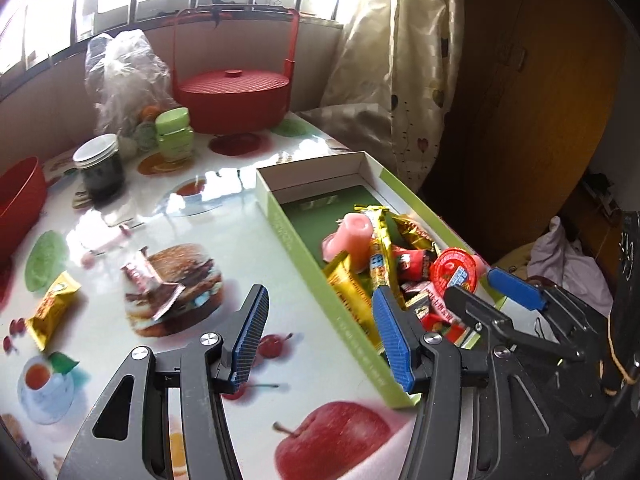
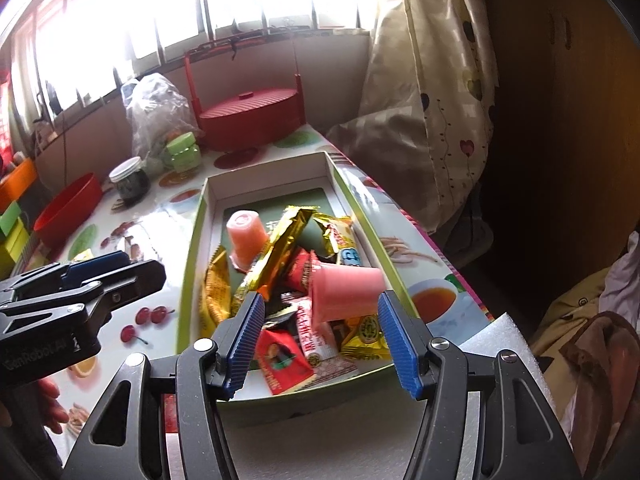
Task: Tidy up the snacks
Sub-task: 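Move both open tools back over the remaining loose snacks, then grasp a yellow packet with the left tool while the right tool grasps a red-white packet, then carry the yellow packet and the red-white packet over the green box with both tools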
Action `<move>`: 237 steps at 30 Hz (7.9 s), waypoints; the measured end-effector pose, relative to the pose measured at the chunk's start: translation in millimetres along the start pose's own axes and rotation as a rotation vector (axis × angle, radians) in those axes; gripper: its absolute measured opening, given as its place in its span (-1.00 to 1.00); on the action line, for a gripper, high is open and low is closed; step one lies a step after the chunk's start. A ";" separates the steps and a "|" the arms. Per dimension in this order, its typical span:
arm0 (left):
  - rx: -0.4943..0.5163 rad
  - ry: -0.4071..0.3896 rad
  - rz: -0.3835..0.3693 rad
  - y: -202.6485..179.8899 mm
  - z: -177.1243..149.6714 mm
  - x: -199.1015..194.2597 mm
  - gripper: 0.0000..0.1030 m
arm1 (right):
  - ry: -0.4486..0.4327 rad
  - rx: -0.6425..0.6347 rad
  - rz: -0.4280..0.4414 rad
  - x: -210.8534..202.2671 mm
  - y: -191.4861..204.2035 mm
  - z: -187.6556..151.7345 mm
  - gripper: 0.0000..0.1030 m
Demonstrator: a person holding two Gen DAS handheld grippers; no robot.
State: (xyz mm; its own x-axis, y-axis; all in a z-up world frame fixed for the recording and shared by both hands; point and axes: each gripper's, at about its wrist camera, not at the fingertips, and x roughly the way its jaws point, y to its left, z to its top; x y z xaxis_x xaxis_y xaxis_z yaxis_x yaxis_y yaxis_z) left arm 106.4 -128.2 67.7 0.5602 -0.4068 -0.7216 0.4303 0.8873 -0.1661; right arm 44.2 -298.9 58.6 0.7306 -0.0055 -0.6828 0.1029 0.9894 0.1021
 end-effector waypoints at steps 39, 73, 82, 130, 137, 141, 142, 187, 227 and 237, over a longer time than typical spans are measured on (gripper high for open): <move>-0.141 -0.072 0.198 117.8 -36.7 -57.3 0.07 | 0.033 -0.226 0.238 20.2 115.3 16.6 0.16; -0.254 0.051 0.240 216.9 -27.6 -15.8 0.07 | 0.217 -0.346 0.331 114.7 198.9 43.4 0.16; -0.151 0.056 0.240 209.8 -20.8 -13.1 0.07 | 0.238 -0.367 0.332 124.6 204.7 40.9 0.16; -0.144 0.077 0.259 205.3 -22.9 1.1 -0.50 | 0.214 -0.345 0.328 120.2 199.0 37.9 -0.45; -0.148 0.057 0.251 197.6 -24.9 -8.8 -0.50 | 0.207 -0.322 0.336 112.6 194.6 37.3 -0.46; -0.146 0.049 0.250 192.0 -26.1 -14.8 -0.50 | 0.195 -0.316 0.342 105.4 192.7 37.1 -0.46; -0.146 0.045 0.249 190.4 -26.3 -16.9 -0.50 | 0.192 -0.314 0.343 103.1 192.2 37.3 -0.46; 0.031 -0.047 0.093 53.5 -14.7 -54.7 -0.50 | 0.058 -0.172 0.221 -3.8 82.3 28.8 -0.46; 0.171 0.060 -0.079 -48.1 -6.0 13.9 -0.50 | 0.067 -0.077 0.078 15.8 -20.3 48.8 -0.45; 0.190 0.092 -0.080 -55.1 -8.2 27.8 -0.50 | 0.102 -0.118 0.103 41.0 -14.2 56.1 -0.45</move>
State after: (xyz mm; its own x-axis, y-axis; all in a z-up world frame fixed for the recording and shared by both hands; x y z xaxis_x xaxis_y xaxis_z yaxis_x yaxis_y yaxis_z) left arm 92.4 -186.6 51.3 0.4555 -0.4449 -0.7711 0.6013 0.7925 -0.1021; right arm 110.5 -321.3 69.8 0.6600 0.1051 -0.7439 -0.0532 0.9942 0.0933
